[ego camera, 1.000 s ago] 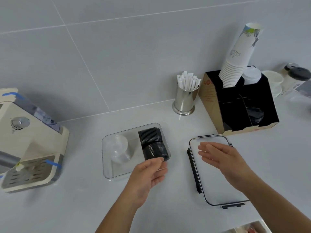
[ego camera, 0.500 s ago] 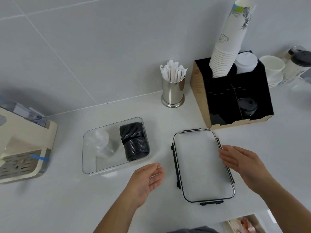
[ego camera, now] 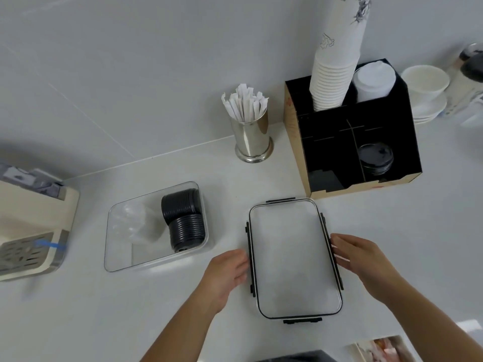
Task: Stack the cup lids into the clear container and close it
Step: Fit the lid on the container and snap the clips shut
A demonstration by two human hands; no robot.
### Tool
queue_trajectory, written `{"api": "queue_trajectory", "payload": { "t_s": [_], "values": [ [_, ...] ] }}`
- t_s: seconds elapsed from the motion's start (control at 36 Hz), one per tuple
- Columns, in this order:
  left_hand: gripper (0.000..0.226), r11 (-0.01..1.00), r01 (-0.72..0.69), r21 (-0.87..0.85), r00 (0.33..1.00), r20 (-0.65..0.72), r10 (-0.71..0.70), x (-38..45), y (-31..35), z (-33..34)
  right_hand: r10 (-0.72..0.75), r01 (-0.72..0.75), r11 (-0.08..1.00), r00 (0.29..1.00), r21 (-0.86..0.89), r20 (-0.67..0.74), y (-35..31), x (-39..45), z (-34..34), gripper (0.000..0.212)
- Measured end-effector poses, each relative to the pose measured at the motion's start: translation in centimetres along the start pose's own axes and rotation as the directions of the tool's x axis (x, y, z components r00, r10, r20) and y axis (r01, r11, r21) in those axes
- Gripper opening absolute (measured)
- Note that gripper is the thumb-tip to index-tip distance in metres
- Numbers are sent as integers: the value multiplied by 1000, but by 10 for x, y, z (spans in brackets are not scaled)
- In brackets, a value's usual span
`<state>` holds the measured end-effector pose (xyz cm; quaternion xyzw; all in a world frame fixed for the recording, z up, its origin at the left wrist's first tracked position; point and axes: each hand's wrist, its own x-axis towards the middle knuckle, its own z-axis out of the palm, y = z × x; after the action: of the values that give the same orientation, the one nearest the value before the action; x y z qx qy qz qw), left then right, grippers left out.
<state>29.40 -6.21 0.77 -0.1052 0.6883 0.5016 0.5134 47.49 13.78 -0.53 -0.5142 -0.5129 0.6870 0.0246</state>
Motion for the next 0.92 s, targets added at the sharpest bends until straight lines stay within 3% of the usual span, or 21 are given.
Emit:
{"api": "queue_trajectory", "payload": {
  "t_s": [0.17,0.5,0.75,0.92],
  "values": [
    [23,999,5,52,1000,-11,-5,2,4,16,42,-41,998,999,-40,17,0,10,-7,24],
    [22,995,66,68,996,-62,-62,-1,6,25,54,-47,990,997,-130,51,-8,12,-3,26],
    [16,999,9,-40,995,-101,-13,-16,-1,24,38,-25,988,996,-155,81,-20,12,1,22],
    [16,997,-32,-65,992,-125,24,-28,-2,23,-20,31,987,998,-161,67,-22,19,4,54]
  ]
}}
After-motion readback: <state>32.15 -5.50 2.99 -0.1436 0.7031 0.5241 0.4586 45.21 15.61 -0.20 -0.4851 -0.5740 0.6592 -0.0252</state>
